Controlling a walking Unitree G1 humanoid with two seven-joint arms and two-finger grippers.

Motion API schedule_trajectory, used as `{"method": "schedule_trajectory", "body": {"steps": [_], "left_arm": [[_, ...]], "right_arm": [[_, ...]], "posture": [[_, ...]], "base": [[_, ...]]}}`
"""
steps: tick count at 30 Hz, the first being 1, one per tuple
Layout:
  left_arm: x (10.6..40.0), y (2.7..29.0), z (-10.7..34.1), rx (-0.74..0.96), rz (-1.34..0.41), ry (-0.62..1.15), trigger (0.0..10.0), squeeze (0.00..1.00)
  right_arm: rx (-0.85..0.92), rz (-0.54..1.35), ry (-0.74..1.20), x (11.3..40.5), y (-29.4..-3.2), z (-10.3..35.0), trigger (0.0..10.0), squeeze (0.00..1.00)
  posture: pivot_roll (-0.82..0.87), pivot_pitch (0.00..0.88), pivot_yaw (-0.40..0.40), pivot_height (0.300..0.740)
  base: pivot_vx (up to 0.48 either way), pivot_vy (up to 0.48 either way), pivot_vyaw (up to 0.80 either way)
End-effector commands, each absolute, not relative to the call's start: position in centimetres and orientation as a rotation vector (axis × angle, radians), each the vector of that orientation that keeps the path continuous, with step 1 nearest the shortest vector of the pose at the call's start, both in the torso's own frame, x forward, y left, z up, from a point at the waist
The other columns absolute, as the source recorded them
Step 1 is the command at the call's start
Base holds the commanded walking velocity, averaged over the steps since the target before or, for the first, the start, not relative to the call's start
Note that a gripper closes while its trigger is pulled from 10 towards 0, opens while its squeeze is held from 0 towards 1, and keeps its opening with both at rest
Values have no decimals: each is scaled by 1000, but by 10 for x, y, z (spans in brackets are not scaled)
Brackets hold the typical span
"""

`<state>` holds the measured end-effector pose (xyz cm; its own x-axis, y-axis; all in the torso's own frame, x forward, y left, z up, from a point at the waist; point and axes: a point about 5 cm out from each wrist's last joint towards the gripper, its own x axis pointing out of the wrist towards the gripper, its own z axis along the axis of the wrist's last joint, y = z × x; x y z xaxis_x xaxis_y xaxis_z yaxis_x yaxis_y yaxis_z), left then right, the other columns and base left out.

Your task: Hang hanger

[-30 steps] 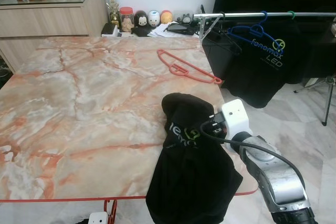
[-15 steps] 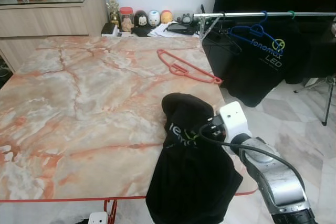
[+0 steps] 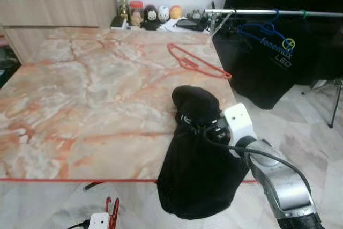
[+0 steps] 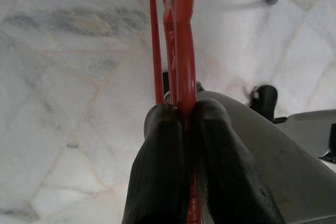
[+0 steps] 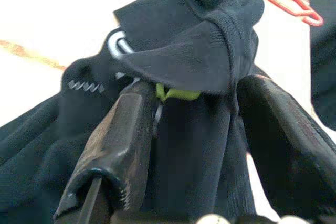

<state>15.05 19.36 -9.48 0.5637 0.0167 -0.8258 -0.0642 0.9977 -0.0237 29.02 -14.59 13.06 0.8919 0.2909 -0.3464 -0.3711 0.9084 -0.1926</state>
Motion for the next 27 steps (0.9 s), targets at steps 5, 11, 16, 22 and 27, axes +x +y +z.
{"method": "schedule_trajectory", "body": {"steps": [5,11,16,22,27], "left_arm": [[138,188,-101,-67,37,1023,10000,0],[137,188,-101,-68,37,1024,10000,0],[137,188,-101,-68,39,1023,10000,0],[138,188,-101,-68,38,1022,10000,0],[138,188,-101,-66,38,1022,10000,0]], "right_arm": [[-278,325,314,292,-150,131,10000,0],[-279,303,318,292,-153,129,10000,0],[-278,268,324,293,-158,125,10000,0],[-279,236,327,293,-161,121,10000,0],[-285,189,326,292,-167,119,10000,0]], "posture": [[-19,0,-54,740],[-18,0,-54,740],[-18,0,-54,740],[-15,0,-55,740],[-15,0,-55,740]], "base": [[-292,0,0],[-291,0,0],[-292,0,0],[-290,0,0],[-292,0,0]]}}
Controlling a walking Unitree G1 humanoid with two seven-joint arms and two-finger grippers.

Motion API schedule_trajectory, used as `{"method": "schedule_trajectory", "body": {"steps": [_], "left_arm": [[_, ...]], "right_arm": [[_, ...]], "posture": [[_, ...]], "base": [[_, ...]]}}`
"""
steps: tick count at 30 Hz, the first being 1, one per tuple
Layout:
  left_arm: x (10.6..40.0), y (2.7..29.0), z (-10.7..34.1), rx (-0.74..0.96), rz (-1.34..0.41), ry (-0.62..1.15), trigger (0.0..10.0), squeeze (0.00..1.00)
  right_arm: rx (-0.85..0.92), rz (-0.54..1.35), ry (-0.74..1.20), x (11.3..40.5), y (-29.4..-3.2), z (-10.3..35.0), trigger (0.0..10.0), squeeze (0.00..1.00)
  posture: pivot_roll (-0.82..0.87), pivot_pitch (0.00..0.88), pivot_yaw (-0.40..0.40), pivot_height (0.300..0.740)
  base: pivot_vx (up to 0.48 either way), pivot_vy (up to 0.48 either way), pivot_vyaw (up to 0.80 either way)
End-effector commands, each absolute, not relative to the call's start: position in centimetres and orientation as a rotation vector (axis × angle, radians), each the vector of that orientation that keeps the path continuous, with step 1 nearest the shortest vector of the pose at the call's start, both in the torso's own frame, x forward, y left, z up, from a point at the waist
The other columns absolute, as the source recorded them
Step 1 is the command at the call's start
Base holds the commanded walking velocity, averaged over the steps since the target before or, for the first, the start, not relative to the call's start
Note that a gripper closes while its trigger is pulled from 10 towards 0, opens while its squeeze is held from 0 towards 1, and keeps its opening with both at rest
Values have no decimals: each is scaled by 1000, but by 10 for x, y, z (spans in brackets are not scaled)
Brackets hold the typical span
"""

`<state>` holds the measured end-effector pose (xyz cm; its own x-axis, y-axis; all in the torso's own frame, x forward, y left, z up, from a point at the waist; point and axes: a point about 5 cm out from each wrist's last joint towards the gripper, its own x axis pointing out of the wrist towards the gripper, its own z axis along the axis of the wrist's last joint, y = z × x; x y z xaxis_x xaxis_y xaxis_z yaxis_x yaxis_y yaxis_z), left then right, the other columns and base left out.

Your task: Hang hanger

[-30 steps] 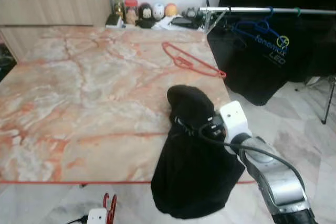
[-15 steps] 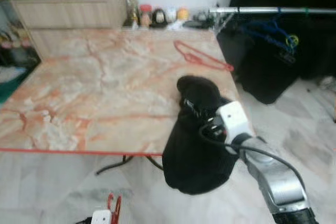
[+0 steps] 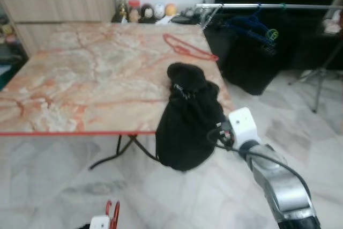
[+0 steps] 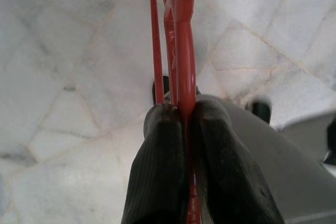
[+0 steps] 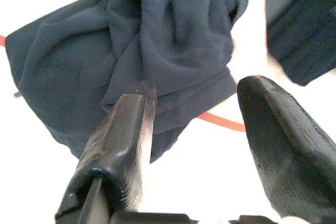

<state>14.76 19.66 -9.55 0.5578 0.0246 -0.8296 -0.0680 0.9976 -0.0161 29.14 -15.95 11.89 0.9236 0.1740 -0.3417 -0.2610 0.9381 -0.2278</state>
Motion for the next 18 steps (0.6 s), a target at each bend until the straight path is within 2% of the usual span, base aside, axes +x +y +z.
{"method": "schedule_trajectory", "body": {"steps": [1,7,11,14,18], "left_arm": [[138,188,-101,-66,38,1021,10000,0],[138,188,-101,-67,38,1021,10000,0],[138,187,-101,-67,42,1021,10000,0],[138,187,-101,-66,45,1020,10000,0],[139,188,-101,-57,51,1019,10000,0]], "right_arm": [[-283,178,330,292,-168,117,10000,0],[-229,99,380,288,-177,98,10000,0],[-152,34,488,281,-188,66,10000,0],[-190,51,562,273,-191,43,10000,0],[-201,50,674,259,-196,3,10000,0]], "posture": [[-15,0,-55,740],[-16,0,-55,740],[-13,0,-58,740],[-13,0,-58,740],[-11,0,-56,740]], "base": [[-292,0,0],[-291,0,0],[-291,0,0],[-285,0,0],[0,0,0]]}}
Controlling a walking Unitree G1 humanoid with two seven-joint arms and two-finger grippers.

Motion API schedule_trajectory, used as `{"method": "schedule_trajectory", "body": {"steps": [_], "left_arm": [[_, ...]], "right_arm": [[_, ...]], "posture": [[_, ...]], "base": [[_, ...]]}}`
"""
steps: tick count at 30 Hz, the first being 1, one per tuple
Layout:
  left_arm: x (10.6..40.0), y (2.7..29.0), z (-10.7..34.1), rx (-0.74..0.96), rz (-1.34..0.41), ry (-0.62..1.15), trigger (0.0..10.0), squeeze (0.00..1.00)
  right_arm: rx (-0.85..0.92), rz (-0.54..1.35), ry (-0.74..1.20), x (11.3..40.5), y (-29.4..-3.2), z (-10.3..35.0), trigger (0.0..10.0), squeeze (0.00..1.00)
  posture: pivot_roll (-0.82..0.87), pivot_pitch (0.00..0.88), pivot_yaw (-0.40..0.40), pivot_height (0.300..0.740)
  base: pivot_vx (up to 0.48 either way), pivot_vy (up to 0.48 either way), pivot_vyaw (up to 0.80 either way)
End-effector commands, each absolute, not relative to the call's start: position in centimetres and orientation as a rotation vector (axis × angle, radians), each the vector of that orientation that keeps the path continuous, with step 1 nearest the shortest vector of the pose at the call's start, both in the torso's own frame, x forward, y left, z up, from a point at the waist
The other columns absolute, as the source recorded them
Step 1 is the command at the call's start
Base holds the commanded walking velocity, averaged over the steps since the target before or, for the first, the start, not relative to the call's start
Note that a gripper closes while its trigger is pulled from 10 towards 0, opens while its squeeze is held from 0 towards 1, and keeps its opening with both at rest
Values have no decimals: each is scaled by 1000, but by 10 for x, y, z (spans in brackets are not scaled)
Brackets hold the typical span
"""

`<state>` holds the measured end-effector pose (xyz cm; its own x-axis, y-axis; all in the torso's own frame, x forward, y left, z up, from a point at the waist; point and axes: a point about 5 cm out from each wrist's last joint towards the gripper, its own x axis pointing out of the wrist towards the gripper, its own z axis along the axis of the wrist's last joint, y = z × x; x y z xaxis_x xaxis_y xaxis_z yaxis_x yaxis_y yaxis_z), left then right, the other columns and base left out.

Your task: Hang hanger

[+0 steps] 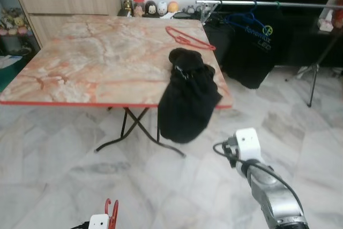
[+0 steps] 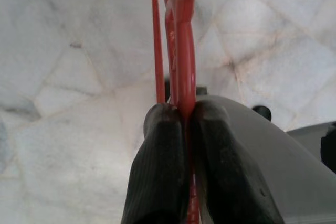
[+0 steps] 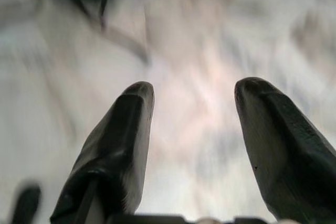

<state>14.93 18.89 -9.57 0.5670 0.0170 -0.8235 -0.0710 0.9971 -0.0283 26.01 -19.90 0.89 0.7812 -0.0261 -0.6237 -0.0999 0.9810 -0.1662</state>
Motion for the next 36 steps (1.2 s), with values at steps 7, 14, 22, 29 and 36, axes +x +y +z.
{"method": "schedule_trajectory", "body": {"steps": [7,14,22,29,36], "left_arm": [[140,189,-100,-47,52,1019,10000,0],[142,191,-99,-35,61,1017,10000,0],[144,192,-99,-27,73,1015,10000,0],[143,193,-99,-22,70,1023,10000,0],[140,196,-99,-12,73,1025,10000,0]], "right_arm": [[-135,-26,814,235,-198,-43,10000,0],[-162,0,910,210,-194,-66,10000,0],[-160,-21,1053,173,-197,-88,10000,0],[-76,-11,1086,159,-185,-96,10000,0],[-22,-10,1068,164,-177,-95,10000,0]], "posture": [[-7,0,-46,740],[5,0,-39,740],[20,0,-35,740],[21,0,-14,740],[14,0,-1,740]], "base": [[0,0,0],[0,0,0],[0,0,0],[0,0,0],[0,0,0]]}}
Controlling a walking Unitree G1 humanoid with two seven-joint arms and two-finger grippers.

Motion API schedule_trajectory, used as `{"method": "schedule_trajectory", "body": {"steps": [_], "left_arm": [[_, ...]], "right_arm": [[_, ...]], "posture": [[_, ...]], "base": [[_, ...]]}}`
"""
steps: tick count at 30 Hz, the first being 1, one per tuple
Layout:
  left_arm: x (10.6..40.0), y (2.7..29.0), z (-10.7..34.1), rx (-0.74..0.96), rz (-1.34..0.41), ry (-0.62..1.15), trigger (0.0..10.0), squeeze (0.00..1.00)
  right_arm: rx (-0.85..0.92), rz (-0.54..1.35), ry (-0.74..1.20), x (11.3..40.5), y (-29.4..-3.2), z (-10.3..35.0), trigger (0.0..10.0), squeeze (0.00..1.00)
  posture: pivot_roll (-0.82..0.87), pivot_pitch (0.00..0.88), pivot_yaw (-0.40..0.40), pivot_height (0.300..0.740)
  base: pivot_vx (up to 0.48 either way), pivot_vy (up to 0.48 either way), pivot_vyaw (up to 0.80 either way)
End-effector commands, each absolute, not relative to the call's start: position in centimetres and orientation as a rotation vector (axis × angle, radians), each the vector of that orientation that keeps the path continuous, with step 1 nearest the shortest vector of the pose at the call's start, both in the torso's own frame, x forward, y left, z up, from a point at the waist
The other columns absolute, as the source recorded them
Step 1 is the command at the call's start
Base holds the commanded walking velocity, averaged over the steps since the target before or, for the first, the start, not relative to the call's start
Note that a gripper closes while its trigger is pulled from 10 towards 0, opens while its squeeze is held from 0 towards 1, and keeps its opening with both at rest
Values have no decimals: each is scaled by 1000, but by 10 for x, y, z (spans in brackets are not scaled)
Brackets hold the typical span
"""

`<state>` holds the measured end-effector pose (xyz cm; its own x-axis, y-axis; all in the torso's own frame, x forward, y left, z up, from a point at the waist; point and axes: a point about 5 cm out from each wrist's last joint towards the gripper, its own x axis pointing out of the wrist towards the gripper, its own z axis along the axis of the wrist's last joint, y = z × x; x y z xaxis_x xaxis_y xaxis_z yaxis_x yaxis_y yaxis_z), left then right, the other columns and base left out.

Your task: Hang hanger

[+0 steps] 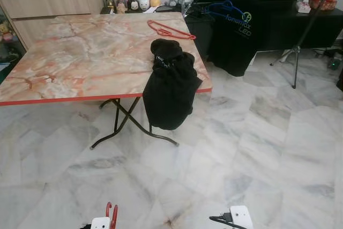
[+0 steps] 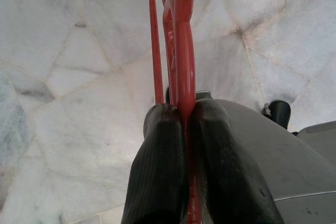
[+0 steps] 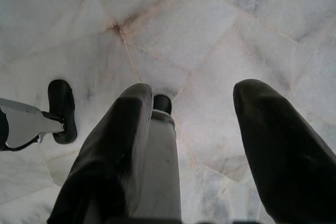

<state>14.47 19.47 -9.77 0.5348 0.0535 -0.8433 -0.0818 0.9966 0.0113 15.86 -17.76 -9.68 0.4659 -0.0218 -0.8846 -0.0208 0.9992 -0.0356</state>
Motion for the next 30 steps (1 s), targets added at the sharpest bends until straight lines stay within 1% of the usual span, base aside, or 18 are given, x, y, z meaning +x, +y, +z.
{"method": "schedule_trajectory", "body": {"steps": [1,3,11,13,15,20,21,23,24,28,29,30], "left_arm": [[140,196,-99,-12,73,1025,10000,0],[137,196,-100,-9,74,1022,10000,0],[129,192,-103,-10,74,1033,10000,0],[121,214,-102,-9,91,1037,10000,0],[111,221,-103,-8,95,1056,10000,0],[101,226,-104,-4,107,1073,10000,0],[101,226,-104,-9,120,1067,10000,0],[102,228,-103,-21,136,1050,10000,0],[102,229,-103,-23,138,1046,10000,0],[107,228,-101,-23,128,1015,10000,0],[109,227,-100,-23,126,1010,10000,0],[109,226,-100,-23,125,1010,10000,0]], "right_arm": [[-22,-10,1068,164,-177,-95,10000,0],[-11,-12,1073,156,-179,-97,10000,0],[-16,4,1080,144,-184,-101,10000,0],[-4,-11,1076,142,-186,-101,10000,0],[3,-39,1074,138,-192,-102,10000,0],[4,-44,1087,130,-194,-104,10000,0],[2,-37,1092,129,-193,-104,10000,0],[-5,-25,1100,127,-192,-105,10000,0],[-4,-26,1102,127,-191,-105,10000,0],[-15,-6,1097,134,-190,-103,10000,0],[-14,-2,1080,145,-190,-100,10000,0],[-14,-1,1074,149,-190,-98,10000,0]], "posture": [[14,0,-1,740],[22,0,-7,740],[27,0,-6,740],[16,10,1,740],[6,33,8,740],[19,40,-13,740],[37,42,-28,740],[43,42,-34,740],[61,56,-55,740],[74,77,-79,740],[80,86,-94,740],[82,87,-100,740]], "base": [[0,0,0],[0,0,0],[0,0,0],[0,0,0],[0,0,0],[0,0,0],[0,0,0],[0,0,0],[0,0,0],[0,0,0],[0,0,0],[0,0,0]]}}
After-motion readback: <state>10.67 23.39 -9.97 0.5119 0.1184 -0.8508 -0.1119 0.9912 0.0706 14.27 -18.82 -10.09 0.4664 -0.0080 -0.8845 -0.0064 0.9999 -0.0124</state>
